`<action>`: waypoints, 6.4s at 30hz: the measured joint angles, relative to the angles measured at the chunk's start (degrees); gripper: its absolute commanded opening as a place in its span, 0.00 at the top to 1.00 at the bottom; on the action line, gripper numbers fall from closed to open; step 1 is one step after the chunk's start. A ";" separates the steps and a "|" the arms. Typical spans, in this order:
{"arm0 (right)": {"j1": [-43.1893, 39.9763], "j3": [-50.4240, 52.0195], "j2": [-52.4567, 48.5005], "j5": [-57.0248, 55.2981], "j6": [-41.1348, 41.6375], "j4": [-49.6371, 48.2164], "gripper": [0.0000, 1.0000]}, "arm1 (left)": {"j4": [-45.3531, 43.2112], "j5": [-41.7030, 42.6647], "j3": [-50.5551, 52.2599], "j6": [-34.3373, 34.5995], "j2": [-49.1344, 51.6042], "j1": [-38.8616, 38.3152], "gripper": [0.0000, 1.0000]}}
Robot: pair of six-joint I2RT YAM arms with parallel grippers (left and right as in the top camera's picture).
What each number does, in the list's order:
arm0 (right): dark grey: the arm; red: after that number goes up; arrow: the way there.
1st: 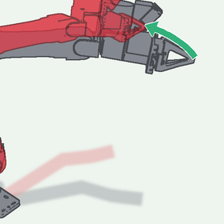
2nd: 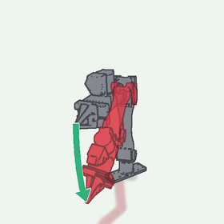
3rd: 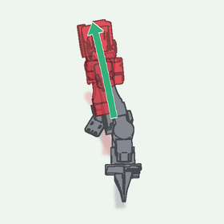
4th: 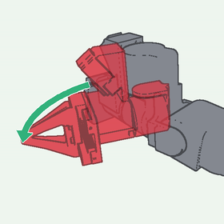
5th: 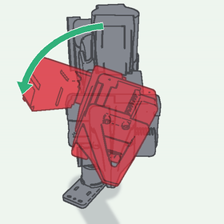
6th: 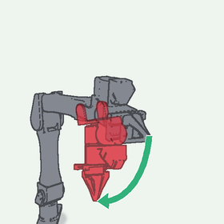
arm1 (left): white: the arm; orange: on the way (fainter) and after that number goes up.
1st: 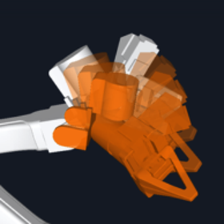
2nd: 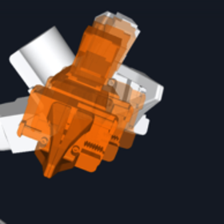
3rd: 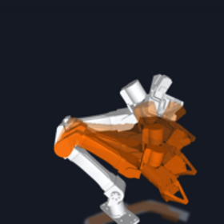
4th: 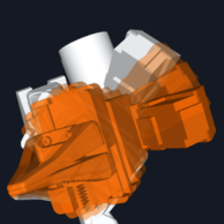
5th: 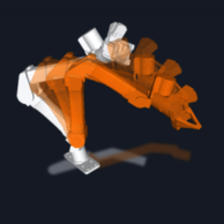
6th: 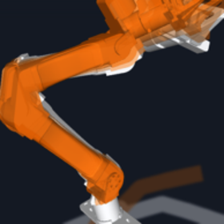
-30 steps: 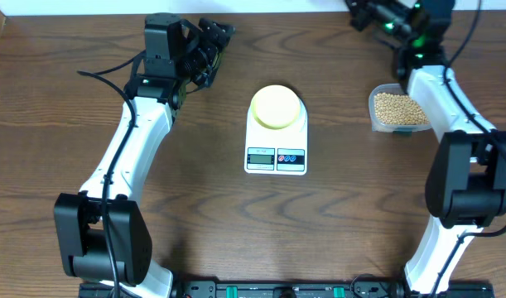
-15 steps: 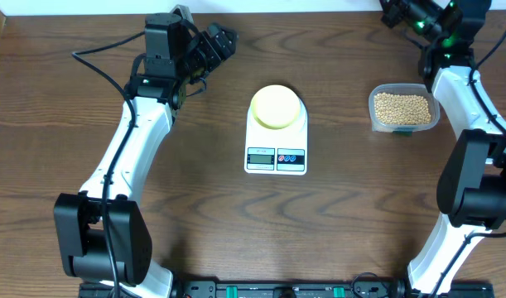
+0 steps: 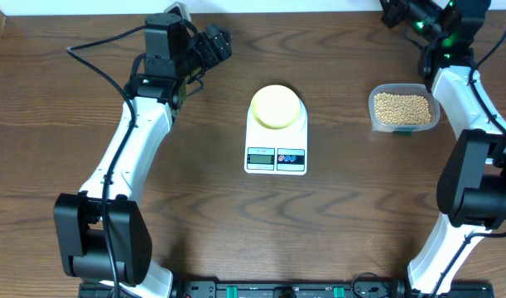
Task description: Scoop item into bowl and weigh 50g on scale
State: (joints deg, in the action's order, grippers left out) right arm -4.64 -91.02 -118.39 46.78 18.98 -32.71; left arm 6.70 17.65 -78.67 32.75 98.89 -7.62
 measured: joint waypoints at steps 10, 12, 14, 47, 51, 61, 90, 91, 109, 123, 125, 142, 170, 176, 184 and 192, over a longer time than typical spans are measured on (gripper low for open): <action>0.61 0.00 0.00 -0.59 -1.49 4.87 0.99 | 0.02 0.00 0.00 -2.89 0.00 0.00 0.14; 0.70 0.00 0.00 -0.79 -1.53 6.54 0.99 | 0.00 -0.02 0.00 -3.23 0.00 0.00 0.13; 0.94 0.00 0.00 -0.90 -1.57 7.39 0.99 | 0.13 -0.33 0.00 -3.58 0.00 0.00 0.13; 1.22 0.00 0.00 -1.22 -2.10 8.48 0.99 | 4.07 -1.51 0.00 -4.33 0.00 0.00 0.13; 1.22 0.00 0.00 -0.87 -2.03 8.50 0.99 | 5.57 -1.51 0.00 -4.33 0.00 0.00 0.13; 1.25 0.00 0.00 -0.11 0.04 8.48 0.99 | 8.79 -1.29 0.00 -10.47 0.00 0.00 0.13; 2.64 0.00 0.00 -0.09 -0.17 13.35 0.99 | 19.93 -8.48 -0.11 -27.19 -9.79 -14.08 0.13; 2.64 0.00 0.00 -0.09 -0.28 13.70 0.99 | 20.09 -9.66 -0.11 -27.30 -9.79 -14.88 0.13; 2.64 0.00 0.00 -0.11 -2.97 14.88 0.99 | 26.47 -15.89 -0.11 -28.76 -9.79 -20.09 0.13; 2.64 0.00 0.00 -0.09 -9.94 11.26 0.99 | 29.75 -20.83 -0.11 -28.76 -8.04 -22.99 0.13; 2.64 0.00 0.00 -0.09 -10.34 10.36 0.99 | 30.32 -21.03 -0.11 -28.76 -7.87 -22.99 0.13; 2.64 0.00 0.00 -0.76 -11.45 9.44 0.99 | 32.04 -21.07 -0.09 -29.79 -3.74 -27.15 0.13; 2.64 0.00 0.00 -1.40 -13.64 9.46 0.99 | 36.54 -21.05 0.37 -26.95 3.91 -28.96 0.13; 2.64 0.00 0.00 -1.40 -13.68 10.80 0.99 | 36.48 -21.07 0.37 -26.93 5.31 -29.92 0.13; 2.67 0.00 0.00 -1.42 -13.84 11.50 0.99 | 36.39 -21.07 0.37 -26.86 7.56 -30.12 0.13; 2.80 0.00 0.00 -1.42 -13.84 11.89 0.99 | 35.23 -21.07 0.37 -26.77 9.25 -30.12 0.13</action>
State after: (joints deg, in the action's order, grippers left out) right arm -1.85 -91.02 -118.39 45.36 5.15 -20.82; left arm 41.93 -3.42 -78.30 5.98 108.14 -37.74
